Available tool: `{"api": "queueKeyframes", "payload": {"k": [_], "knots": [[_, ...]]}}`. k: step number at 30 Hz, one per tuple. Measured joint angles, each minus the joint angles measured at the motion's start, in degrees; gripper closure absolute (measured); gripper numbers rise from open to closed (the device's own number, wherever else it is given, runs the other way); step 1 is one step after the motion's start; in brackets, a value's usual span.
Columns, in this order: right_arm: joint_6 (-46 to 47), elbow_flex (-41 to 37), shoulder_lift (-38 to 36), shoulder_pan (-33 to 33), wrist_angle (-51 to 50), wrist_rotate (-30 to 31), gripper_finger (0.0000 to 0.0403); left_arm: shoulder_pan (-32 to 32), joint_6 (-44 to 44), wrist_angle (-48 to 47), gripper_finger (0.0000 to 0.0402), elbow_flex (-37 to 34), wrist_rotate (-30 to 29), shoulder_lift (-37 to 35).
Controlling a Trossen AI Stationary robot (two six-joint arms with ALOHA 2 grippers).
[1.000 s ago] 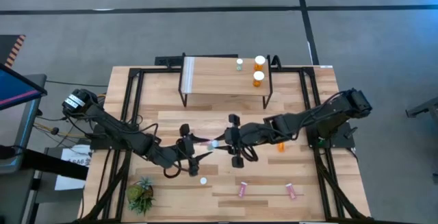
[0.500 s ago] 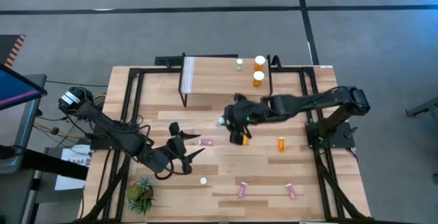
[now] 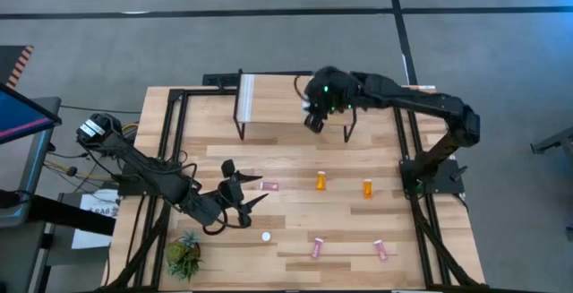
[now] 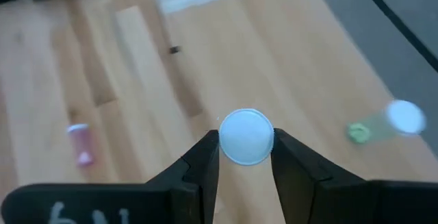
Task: Pick and place medicine bottles onto shelf by color
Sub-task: Put the small green pill bottle on the shelf aligned with the other small green pill bottle
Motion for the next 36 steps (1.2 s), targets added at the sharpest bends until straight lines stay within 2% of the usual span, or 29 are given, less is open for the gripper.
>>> {"api": "queueKeyframes", "payload": {"k": [6,12,21,36], "knots": [[0.00,-0.28,0.04,-5.51,-0.33,-0.51,0.0270,0.02,-0.04,0.00,0.0177,0.00,0.01,0.02],[0.02,-1.22,0.13,-8.23,-1.28,-0.51,0.0270,0.04,-0.06,0.00,0.0177,0.00,0.16,0.02],[0.85,-1.22,0.19,-7.38,-0.81,-0.53,0.0268,0.04,-0.15,0.00,0.0177,0.00,0.18,0.04],[0.20,-1.22,5.71,-7.45,0.71,-0.44,0.0268,0.04,-1.00,-1.01,0.0177,0.04,0.33,0.07]]}}
